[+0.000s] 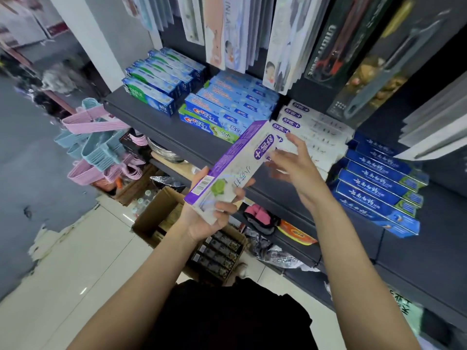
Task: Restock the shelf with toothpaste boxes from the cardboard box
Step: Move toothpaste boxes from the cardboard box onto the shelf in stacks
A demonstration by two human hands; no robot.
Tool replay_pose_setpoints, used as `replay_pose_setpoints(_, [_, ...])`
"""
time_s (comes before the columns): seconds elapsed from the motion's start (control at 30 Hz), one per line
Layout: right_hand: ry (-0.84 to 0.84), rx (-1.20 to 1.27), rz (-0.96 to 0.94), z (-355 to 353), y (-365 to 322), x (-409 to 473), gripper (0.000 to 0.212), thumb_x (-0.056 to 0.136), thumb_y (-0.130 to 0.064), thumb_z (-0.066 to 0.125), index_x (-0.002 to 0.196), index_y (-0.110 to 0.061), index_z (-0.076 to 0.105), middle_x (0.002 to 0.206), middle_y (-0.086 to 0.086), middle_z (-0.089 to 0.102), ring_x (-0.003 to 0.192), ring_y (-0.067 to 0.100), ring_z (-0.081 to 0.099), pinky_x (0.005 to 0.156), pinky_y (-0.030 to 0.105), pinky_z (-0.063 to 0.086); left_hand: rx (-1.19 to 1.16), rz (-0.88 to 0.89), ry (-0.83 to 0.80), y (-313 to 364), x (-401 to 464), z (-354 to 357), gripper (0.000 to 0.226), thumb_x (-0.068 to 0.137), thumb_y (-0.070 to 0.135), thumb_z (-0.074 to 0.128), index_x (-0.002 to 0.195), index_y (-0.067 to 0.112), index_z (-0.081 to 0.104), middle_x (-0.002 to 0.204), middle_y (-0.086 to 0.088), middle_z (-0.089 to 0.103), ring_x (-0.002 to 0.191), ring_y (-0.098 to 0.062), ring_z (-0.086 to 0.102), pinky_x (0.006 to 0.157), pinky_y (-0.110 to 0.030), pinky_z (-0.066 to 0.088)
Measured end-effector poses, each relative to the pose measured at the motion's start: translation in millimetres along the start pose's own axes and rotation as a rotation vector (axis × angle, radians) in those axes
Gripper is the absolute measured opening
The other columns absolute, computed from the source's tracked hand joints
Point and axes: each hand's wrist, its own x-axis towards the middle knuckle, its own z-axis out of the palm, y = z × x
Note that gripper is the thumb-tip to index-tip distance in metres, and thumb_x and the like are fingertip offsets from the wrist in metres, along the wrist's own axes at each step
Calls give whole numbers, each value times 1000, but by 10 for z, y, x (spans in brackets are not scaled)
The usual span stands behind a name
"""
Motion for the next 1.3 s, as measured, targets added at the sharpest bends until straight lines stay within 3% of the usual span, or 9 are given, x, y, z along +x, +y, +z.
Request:
replay_pose_setpoints(0.13, [-184, 125, 116, 121, 126, -108, 46, 86, -31, 64, 126, -17, 47, 108, 7, 70, 94, 23, 68, 90, 41, 54, 2, -65, 50, -63, 68, -5, 74, 82, 50, 62, 135, 4, 38, 105, -15, 58, 71, -21, 62, 60, -24, 49])
replay_pose_setpoints(0.2, [-188, 242, 96, 141, 236, -166, 37, 80, -30, 64, 113, -17, 55, 99, 3, 70, 87, 20, 67, 81, 39, 54, 363, -73, 268, -113, 138, 66, 66, 80, 59, 57, 123, 9, 57, 107, -14, 65, 77, -23, 68, 65, -30, 57])
replay_pose_setpoints(0.3, [91, 349, 87, -31, 236, -135, 31, 84, -23, 66, 113, -19, 56, 109, 6, 69, 91, 18, 66, 88, 42, 52, 1093, -43, 824, -160, 301, 125, 54, 87, 59, 43, 114, 16, 64, 112, -7, 69, 103, -25, 65, 90, -40, 53])
replay_pose_setpoints(0.4, [266, -214, -65, -373, 218, -42, 51, 87, -28, 66, 134, -26, 48, 117, 3, 64, 98, 18, 61, 91, 40, 51, 1735, 92, 1101, -38, 385, -90, 46, 94, 45, 49, 127, 14, 56, 130, -4, 57, 122, -19, 50, 102, -28, 36])
replay_pose_setpoints(0.57, [105, -1233, -309, -507, 279, 156, 62, 88, -31, 62, 143, -35, 35, 116, 10, 52, 107, 31, 51, 88, 39, 41, 2366, -46, 1066, 212, 468, -555, 57, 94, 39, 49, 146, 22, 32, 156, 1, 22, 145, -18, 13, 118, -38, 11])
replay_pose_setpoints(0.8, [146, -1495, -447, -257, 741, 545, 57, 80, -16, 71, 133, -22, 50, 113, 12, 51, 103, 30, 44, 86, 39, 37, 2494, -218, 1022, 323, 457, -705, 60, 92, 35, 50, 147, 28, 26, 158, 6, 16, 146, -17, 11, 118, -47, 9])
replay_pose_setpoints(1.0, [348, -1331, -457, 37, 926, 333, 48, 76, -6, 66, 121, -13, 53, 137, 20, 41, 126, 37, 32, 100, 49, 30, 2214, 338, 1094, 310, -60, -699, 39, 89, 20, 55, 129, 19, 54, 133, -2, 54, 123, -20, 46, 103, -32, 34])
replay_pose_setpoints(1.13, [104, -1207, -592, 607, 1070, -71, 31, 84, -11, 60, 115, -13, 59, 125, 10, 55, 117, 30, 48, 96, 39, 34, 1990, 610, 1222, 246, -847, -750, 21, 90, 15, 55, 109, 20, 63, 107, 4, 65, 99, -11, 58, 84, -30, 49])
replay_pose_setpoints(1.3, [-310, -1168, -234, 1329, 1699, -127, 23, 93, -21, 52, 115, -24, 59, 112, -4, 64, 102, 17, 60, 83, 33, 49, 1837, 520, 1362, 435, -1902, -1086, 23, 89, 28, 48, 102, 23, 66, 89, 18, 63, 80, -6, 59, 70, -24, 46])
